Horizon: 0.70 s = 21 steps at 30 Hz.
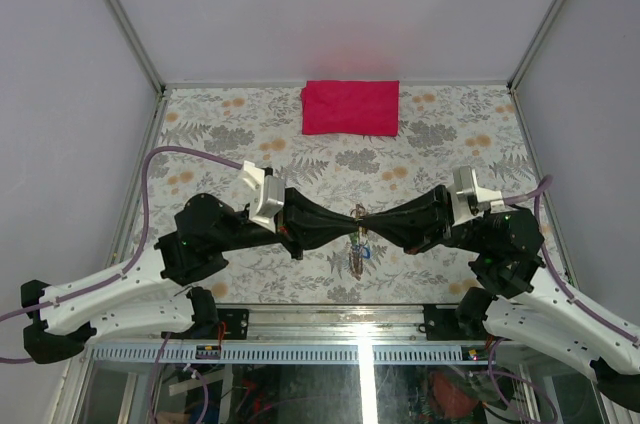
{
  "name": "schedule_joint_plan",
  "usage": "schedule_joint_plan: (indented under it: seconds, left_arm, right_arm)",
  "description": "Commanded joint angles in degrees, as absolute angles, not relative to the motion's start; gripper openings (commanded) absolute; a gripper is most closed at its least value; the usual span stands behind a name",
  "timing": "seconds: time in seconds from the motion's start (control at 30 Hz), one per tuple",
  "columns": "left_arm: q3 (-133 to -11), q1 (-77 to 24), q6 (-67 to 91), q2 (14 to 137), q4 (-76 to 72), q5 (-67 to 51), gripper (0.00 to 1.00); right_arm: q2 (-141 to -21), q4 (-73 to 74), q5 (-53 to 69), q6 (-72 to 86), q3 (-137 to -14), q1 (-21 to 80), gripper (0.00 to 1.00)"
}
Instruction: Put the keys on the keyring
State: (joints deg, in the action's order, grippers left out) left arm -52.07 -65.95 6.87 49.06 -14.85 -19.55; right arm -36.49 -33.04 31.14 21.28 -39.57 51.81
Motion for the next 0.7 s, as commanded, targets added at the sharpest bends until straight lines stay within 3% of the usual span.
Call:
schedule_joint_plan:
  seconds: [0.0,0.07,0.17,0.27,0.67]
  left_arm:
    - [-53.4,-66.0,6.4,49.3,-15.7,-21.4,0.00]
    - [-54.6,-66.1,5.1,49.4,-11.8,-21.7,0.00]
    - [-57.9,-66.0,1.8,49.3,-3.6,-22.3,0.00]
    - [-61.7,-66.0,-2.0,49.7,5.3,-22.3,0.00]
    - [-81.5,-66.1,-18.7,58.5,35.9,-22.4,0.00]
  right_arm:
    - [-35.4,-35.7,30.8,19.5,-42.8,51.7,0.00]
    - [-34.7,-32.6,31.0,17.7,-43.9,51.7,0.02]
    - [-33.6,-25.1,32.0,13.7,-46.3,51.7,0.21]
    - [-32.7,-16.7,33.3,9.6,-49.0,51.8,0.31]
    - [-36.4,3.8,38.1,0.2,-56.7,51.7,0.36]
